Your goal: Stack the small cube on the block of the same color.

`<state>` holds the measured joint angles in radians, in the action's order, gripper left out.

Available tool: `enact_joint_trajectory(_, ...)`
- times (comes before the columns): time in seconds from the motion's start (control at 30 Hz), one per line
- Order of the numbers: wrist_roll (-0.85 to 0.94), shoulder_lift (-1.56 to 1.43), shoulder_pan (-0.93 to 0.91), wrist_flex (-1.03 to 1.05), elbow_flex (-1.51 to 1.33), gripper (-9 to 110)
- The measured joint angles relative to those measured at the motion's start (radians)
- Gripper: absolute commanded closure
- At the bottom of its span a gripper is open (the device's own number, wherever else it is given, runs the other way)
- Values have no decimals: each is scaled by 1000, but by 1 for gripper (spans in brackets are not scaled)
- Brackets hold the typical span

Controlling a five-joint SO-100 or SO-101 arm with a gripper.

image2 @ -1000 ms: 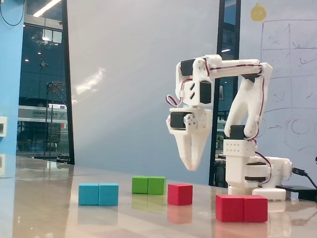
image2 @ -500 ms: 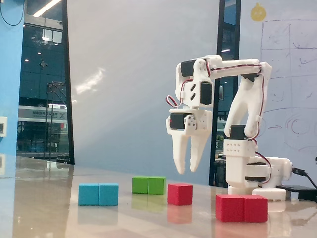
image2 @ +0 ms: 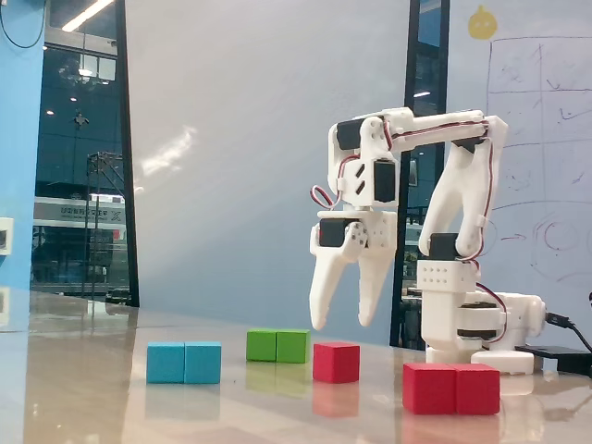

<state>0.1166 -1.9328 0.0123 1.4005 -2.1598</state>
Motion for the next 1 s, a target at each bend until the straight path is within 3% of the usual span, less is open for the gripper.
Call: enact_joint_trajectory(1.0,63,181,-60,-107,-46,73)
